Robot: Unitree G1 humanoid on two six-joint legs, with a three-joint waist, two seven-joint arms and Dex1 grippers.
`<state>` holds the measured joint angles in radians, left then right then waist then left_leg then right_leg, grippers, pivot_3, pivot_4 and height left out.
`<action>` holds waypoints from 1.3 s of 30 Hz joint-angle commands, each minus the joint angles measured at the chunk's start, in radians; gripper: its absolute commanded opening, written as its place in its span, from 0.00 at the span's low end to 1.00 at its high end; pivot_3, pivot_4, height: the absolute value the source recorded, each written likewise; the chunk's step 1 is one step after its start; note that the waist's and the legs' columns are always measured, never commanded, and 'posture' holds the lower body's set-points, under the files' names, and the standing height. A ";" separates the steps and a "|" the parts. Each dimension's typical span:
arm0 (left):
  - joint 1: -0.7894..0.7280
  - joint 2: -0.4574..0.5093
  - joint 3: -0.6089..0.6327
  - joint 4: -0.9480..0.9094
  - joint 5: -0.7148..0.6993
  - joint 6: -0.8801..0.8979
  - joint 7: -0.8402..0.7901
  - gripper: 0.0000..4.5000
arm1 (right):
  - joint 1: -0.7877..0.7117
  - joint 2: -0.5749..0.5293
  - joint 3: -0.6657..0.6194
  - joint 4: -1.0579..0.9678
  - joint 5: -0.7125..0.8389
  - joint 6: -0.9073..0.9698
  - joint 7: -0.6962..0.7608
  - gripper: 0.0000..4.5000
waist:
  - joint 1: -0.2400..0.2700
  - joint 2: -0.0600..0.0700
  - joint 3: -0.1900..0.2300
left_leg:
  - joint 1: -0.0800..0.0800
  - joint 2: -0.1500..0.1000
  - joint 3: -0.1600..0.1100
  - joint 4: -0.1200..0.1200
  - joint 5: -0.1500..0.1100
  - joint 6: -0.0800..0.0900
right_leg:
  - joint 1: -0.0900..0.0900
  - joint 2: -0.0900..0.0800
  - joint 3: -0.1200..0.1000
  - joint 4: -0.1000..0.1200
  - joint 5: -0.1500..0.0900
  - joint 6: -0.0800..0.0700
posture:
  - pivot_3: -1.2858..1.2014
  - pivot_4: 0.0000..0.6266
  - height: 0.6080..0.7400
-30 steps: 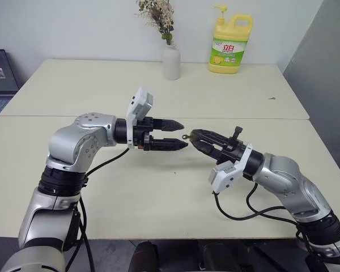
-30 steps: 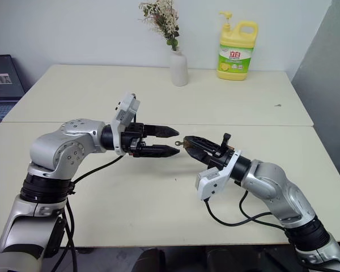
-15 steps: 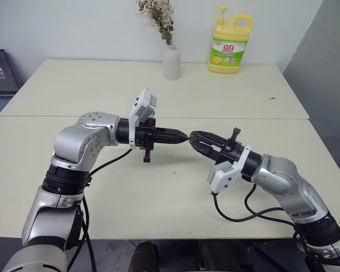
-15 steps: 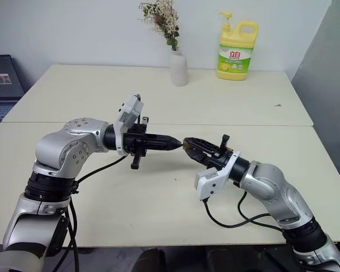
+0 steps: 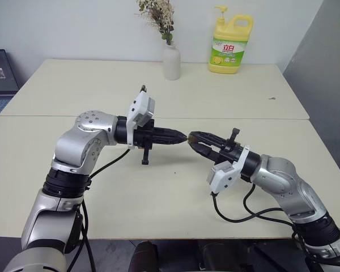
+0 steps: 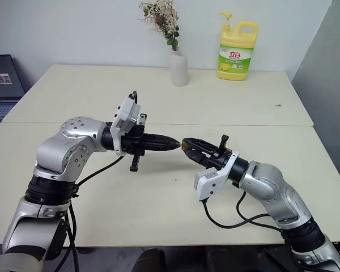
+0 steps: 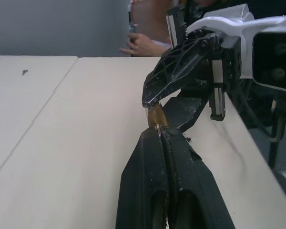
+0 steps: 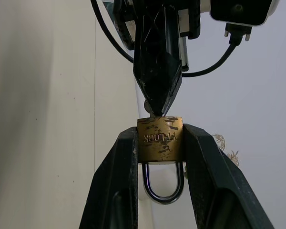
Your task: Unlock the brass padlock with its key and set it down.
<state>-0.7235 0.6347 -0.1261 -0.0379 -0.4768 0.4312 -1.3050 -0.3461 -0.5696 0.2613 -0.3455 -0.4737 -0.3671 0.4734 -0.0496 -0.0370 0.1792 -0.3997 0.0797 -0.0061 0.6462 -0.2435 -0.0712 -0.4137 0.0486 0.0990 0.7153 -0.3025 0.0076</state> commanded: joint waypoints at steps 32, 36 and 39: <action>0.004 -0.008 0.028 -0.022 0.003 0.081 0.043 0.41 | -0.045 0.027 -0.041 0.023 0.046 0.000 -0.003 0.21 | -0.001 0.000 0.000 | 0.000 0.000 -0.001 0.000 0.000 0.000 | 0.001 0.000 -0.001 0.000 0.000 0.000 | 0.52 0.24 1.00; -0.005 0.001 0.064 -0.026 -0.075 0.246 0.081 0.70 | -0.048 0.028 -0.038 0.025 0.044 0.001 0.001 0.21 | -0.003 0.000 0.000 | 0.000 0.000 -0.002 0.000 0.000 0.000 | 0.001 0.000 -0.002 0.000 0.000 0.000 | 0.52 0.24 1.00; -0.015 -0.014 0.084 -0.041 -0.109 0.312 0.128 0.77 | -0.049 0.028 -0.036 0.025 0.044 -0.001 0.004 0.21 | -0.002 0.000 0.000 | 0.000 0.000 -0.003 0.000 0.000 0.000 | 0.001 0.000 -0.002 0.000 0.000 0.000 | 0.52 0.24 1.00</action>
<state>-0.7090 0.6270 -0.0730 -0.0374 -0.5516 0.7138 -1.2004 -0.3781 -0.5439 0.2483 -0.2978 -0.4486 -0.3617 0.4803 -0.0514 -0.0370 0.1792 -0.3994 0.0796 -0.0089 0.6464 -0.2436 -0.0710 -0.4123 0.0487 0.0969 0.7153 -0.3026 0.0077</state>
